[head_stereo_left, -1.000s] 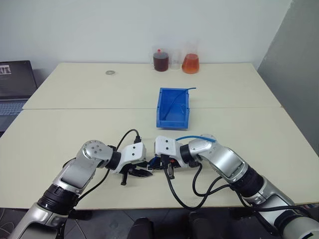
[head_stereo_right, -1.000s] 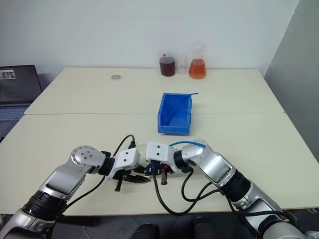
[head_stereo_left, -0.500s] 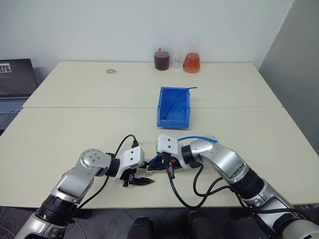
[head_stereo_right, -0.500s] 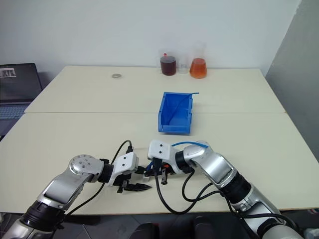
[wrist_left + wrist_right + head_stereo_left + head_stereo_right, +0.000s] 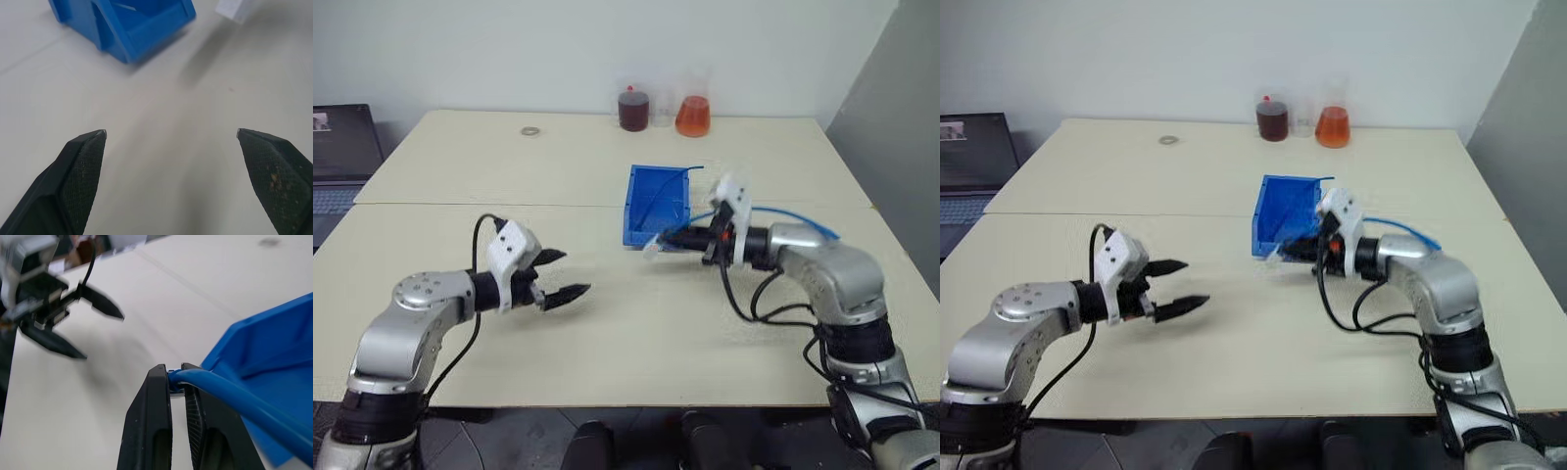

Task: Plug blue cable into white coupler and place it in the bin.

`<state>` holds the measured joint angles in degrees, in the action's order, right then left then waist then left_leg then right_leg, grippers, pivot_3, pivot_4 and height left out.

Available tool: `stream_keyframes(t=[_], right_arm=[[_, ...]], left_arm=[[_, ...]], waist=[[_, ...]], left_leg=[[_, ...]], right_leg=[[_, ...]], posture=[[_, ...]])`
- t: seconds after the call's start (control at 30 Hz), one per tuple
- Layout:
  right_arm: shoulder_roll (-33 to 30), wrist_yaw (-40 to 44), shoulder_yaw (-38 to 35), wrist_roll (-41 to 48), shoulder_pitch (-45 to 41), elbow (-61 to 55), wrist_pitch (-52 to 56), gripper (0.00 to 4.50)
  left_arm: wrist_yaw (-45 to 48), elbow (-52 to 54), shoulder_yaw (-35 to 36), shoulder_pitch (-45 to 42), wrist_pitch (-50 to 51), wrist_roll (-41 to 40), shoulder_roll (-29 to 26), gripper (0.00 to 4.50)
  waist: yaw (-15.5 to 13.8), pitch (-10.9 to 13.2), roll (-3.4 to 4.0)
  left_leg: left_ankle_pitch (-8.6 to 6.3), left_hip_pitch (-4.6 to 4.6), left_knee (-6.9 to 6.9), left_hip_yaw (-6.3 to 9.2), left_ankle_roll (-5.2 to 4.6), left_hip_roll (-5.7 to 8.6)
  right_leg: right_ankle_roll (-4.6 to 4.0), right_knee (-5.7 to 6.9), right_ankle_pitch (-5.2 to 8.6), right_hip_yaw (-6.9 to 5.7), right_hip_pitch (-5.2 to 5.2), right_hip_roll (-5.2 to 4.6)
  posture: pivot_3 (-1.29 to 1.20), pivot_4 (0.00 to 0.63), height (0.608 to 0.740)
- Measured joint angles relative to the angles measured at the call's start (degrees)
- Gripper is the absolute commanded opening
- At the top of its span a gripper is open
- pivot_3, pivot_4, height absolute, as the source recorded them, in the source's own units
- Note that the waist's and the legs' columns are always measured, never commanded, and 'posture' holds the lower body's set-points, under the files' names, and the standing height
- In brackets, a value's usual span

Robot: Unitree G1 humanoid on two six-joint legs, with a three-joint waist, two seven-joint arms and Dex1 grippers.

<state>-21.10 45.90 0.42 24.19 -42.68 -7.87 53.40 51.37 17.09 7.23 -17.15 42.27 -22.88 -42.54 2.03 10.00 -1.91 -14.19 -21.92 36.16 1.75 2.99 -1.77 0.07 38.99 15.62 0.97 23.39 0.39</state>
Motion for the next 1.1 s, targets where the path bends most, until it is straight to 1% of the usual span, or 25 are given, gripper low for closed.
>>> stream_keyframes(t=[0.1,0.13,0.27,0.3,0.37,0.4,0.43,0.5,0.57,0.6,0.63,0.67,0.7,0.83,0.97,1.1], right_arm=[[1.61,-2.72,-1.65,-0.08,-5.85,8.23,-0.41,0.11],[1.98,-3.03,-1.26,-0.65,-7.17,11.11,-1.20,0.11],[3.54,-3.00,2.26,-5.50,-15.41,29.15,-8.44,0.11],[3.99,-2.62,3.17,-6.56,-17.30,33.45,-10.37,0.11],[5.07,-2.03,4.25,-8.47,-20.54,40.93,-13.87,0.81],[6.03,-1.74,4.68,-9.76,-23.10,46.72,-16.37,0.91],[6.49,-1.67,5.35,-10.91,-25.55,51.99,-18.06,1.23],[7.65,-1.45,5.49,-13.07,-29.92,61.43,-21.49,1.71],[8.19,-2.41,5.25,-14.57,-33.42,68.68,-23.73,2.10],[8.33,-3.16,5.04,-15.14,-34.67,71.53,-24.57,2.40],[8.35,-4.06,4.63,-15.73,-35.39,73.67,-25.14,2.64],[8.35,-4.98,3.90,-16.17,-35.73,75.32,-25.53,2.98],[8.27,-5.59,3.09,-16.30,-35.85,76.24,-25.99,3.15],[7.61,-5.96,3.01,-18.04,-36.55,78.07,-26.20,3.15],[4.09,-3.44,2.80,-18.98,-36.71,77.79,-25.81,3.15],[2.17,-3.12,-1.84,-16.05,-37.02,74.72,-19.72,3.15]], left_arm=[[-4.13,0.15,-1.35,-5.09,3.04,-0.01,1.77,4.50],[-4.76,-0.07,-1.97,-6.10,3.64,0.04,2.01,4.50],[-5.50,-1.14,-5.02,-8.54,4.06,0.04,2.60,4.50],[-5.74,-1.55,-5.67,-8.90,3.92,0.21,2.82,4.50],[-6.00,-2.21,-6.83,-9.72,3.59,0.70,3.18,4.50],[-6.14,-2.53,-7.08,-9.99,3.46,0.92,3.37,4.50],[-6.30,-3.06,-7.54,-10.70,3.37,1.18,3.55,4.50],[-6.39,-3.51,-8.41,-11.59,3.20,1.50,3.76,4.50],[-6.43,-3.71,-9.37,-12.41,2.92,1.63,4.14,4.50],[-6.38,-3.80,-9.55,-12.63,2.52,1.63,4.35,4.50],[-6.32,-3.87,-9.71,-12.84,2.27,1.63,4.43,4.50],[-6.27,-3.87,-9.80,-12.89,2.18,1.64,4.43,4.50],[-6.27,-3.94,-9.89,-12.88,2.19,1.65,4.43,4.50],[-6.38,-3.92,-10.33,-12.79,2.18,1.66,4.43,4.50],[-7.00,-3.90,-10.33,-11.58,2.08,1.80,4.40,4.50],[-7.87,-4.53,-10.27,-10.39,0.88,2.77,4.40,4.50]], waist=[[0.09,0.01,0.00],[0.11,0.01,-0.01],[0.33,0.05,0.01],[0.34,0.05,0.01],[0.31,0.07,0.01],[0.27,0.08,0.01],[0.29,0.13,0.03],[0.27,0.14,0.02],[0.26,0.14,0.02],[0.18,0.14,0.02],[0.10,0.14,0.02],[-0.04,0.14,0.02],[-0.16,0.14,0.02],[-0.18,0.14,0.03],[-0.18,0.14,0.03],[-0.12,0.14,0.03]], left_leg=[[0.00,0.01,-0.05,0.01,0.00,-0.03],[0.00,0.00,-0.07,0.00,0.00,-0.04],[0.00,-0.07,-0.07,-0.18,0.00,-0.01],[0.00,-0.09,-0.07,-0.19,0.00,-0.01],[0.00,-0.16,-0.07,-0.17,0.00,-0.01],[0.00,-0.17,-0.06,-0.18,0.00,0.00],[0.00,-0.19,-0.08,-0.19,0.00,0.01],[0.00,-0.28,-0.08,-0.18,0.01,0.00],[0.00,-0.48,-0.06,-0.18,0.01,0.00],[0.01,-0.60,-0.04,-0.19,0.02,0.00],[0.01,-0.75,-0.03,-0.20,0.03,0.00],[0.01,-0.87,-0.01,-0.19,0.03,0.01],[0.02,-0.89,-0.01,-0.20,0.04,0.01],[0.02,-0.90,-0.01,-0.23,0.03,0.04],[0.01,-0.90,-0.01,-0.22,0.03,0.07],[0.01,-0.89,0.00,-0.22,0.03,0.06]], right_leg=[[-0.03,0.00,0.01,-0.02,0.01,0.02],[-0.04,-0.02,0.01,-0.01,0.02,0.03],[-0.14,-0.03,-0.05,0.10,0.13,0.01],[-0.30,-0.03,-0.15,0.10,0.14,-0.01],[-0.32,-0.04,-0.16,0.07,0.18,-0.01],[-0.33,-0.03,-0.16,0.08,0.19,-0.02],[-0.33,-0.03,-0.17,0.08,0.23,-0.03],[-0.33,-0.03,-0.17,0.06,0.29,-0.04],[-0.34,-0.03,-0.17,0.01,0.39,-0.10],[-0.35,-0.01,-0.17,-0.01,0.50,-0.14],[-0.35,0.02,-0.18,0.00,0.65,-0.27],[-0.35,0.03,-0.19,-0.02,0.74,-0.42],[-0.35,0.03,-0.19,-0.02,0.77,-0.46],[-0.34,0.02,-0.19,-0.02,0.77,-0.53],[-0.34,0.03,-0.19,-0.04,0.76,-0.53],[-0.35,0.06,-0.19,-0.04,0.76,-0.52]], posture=[[0.00,0.150,0.740],[0.00,0.150,0.740],[0.00,0.150,0.740],[0.00,0.150,0.740],[0.00,0.150,0.740],[0.00,0.150,0.740],[0.00,0.150,0.740],[0.00,0.150,0.740],[0.00,0.150,0.740],[0.00,0.150,0.740],[0.00,0.150,0.740],[0.00,0.150,0.740],[0.00,0.150,0.740],[0.00,0.150,0.740],[0.00,0.150,0.740],[0.00,0.150,0.740]])
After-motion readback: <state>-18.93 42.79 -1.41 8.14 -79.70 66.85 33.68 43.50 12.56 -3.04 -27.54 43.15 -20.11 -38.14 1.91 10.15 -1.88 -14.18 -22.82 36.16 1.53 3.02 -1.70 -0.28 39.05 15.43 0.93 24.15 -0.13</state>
